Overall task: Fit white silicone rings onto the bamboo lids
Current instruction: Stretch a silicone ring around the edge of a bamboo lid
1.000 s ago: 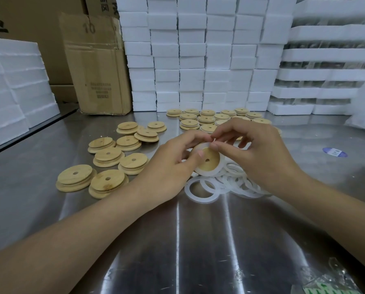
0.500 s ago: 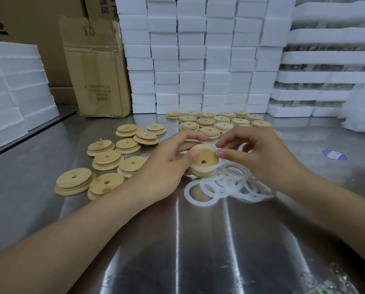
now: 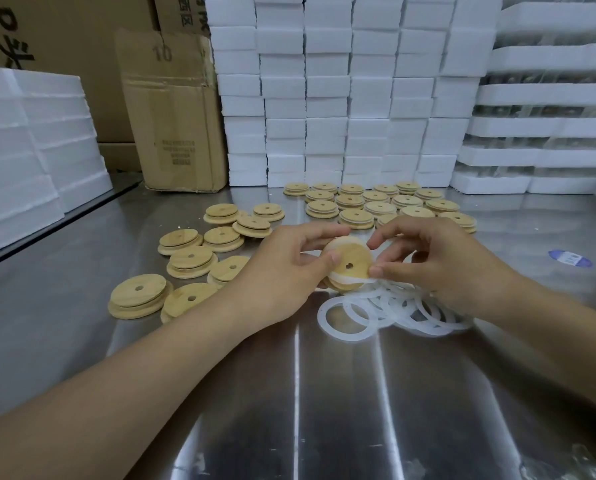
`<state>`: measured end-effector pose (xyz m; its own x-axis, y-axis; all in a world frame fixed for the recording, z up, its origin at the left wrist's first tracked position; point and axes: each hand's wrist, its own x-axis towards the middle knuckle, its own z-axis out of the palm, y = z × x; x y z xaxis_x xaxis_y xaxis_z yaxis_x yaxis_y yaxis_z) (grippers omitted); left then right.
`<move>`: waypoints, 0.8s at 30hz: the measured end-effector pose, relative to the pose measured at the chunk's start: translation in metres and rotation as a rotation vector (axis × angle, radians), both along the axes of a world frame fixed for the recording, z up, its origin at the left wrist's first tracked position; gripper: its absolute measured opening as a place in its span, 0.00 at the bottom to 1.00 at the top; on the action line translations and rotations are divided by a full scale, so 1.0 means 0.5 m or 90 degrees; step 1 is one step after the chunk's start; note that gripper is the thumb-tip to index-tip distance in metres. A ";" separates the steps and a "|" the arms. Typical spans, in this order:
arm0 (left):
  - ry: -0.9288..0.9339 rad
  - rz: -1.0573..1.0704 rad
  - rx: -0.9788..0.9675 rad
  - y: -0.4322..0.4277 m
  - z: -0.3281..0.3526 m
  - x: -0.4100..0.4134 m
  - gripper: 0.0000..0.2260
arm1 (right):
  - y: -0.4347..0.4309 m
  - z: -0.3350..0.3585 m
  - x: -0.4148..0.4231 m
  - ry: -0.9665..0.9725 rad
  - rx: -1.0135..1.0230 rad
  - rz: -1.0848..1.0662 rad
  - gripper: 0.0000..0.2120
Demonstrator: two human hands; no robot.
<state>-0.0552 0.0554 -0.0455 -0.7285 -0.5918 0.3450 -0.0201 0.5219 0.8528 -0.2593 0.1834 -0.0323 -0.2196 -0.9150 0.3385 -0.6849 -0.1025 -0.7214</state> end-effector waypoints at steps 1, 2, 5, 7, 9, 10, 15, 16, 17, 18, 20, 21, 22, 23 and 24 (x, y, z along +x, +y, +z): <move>-0.002 0.004 -0.010 -0.001 -0.001 0.000 0.15 | 0.000 0.000 0.001 0.007 -0.001 -0.004 0.13; -0.005 0.008 -0.020 -0.001 -0.002 0.002 0.15 | 0.000 -0.001 0.002 0.014 -0.004 -0.009 0.13; 0.007 0.017 0.000 0.003 0.000 0.004 0.16 | -0.001 -0.003 0.007 0.000 0.001 -0.015 0.13; 0.038 0.036 0.033 0.006 0.001 0.000 0.14 | -0.002 -0.004 0.011 -0.016 -0.008 -0.008 0.14; 0.078 0.052 0.082 0.011 0.005 -0.004 0.12 | -0.004 -0.001 0.012 -0.050 -0.037 -0.006 0.15; 0.105 0.058 0.116 0.014 0.006 -0.005 0.11 | -0.005 0.002 0.012 -0.059 -0.047 -0.003 0.16; 0.181 0.051 0.278 0.026 0.007 -0.001 0.11 | -0.006 0.008 0.024 -0.023 -0.064 0.009 0.17; 0.188 0.044 0.298 0.025 0.007 -0.001 0.11 | -0.006 0.007 0.025 -0.041 -0.076 0.005 0.17; 0.198 0.038 0.313 0.024 0.007 -0.002 0.12 | -0.006 0.007 0.026 -0.066 -0.090 0.000 0.17; 0.209 0.033 0.325 0.022 0.007 -0.003 0.12 | -0.005 0.008 0.026 -0.089 -0.102 -0.004 0.16; 0.227 0.022 0.344 0.021 0.005 -0.006 0.12 | -0.006 0.010 0.028 -0.120 -0.116 -0.009 0.16; 0.228 0.010 0.351 0.022 0.003 -0.006 0.12 | -0.005 0.012 0.030 -0.127 -0.122 -0.011 0.15; 0.224 -0.004 0.357 0.022 0.002 -0.007 0.12 | -0.004 0.014 0.032 -0.125 -0.127 -0.016 0.15; 0.215 -0.017 0.360 0.021 0.000 -0.007 0.12 | -0.003 0.015 0.033 -0.114 -0.132 -0.023 0.14; 0.204 -0.030 0.360 0.021 0.000 -0.007 0.13 | -0.001 0.016 0.035 -0.096 -0.135 -0.030 0.14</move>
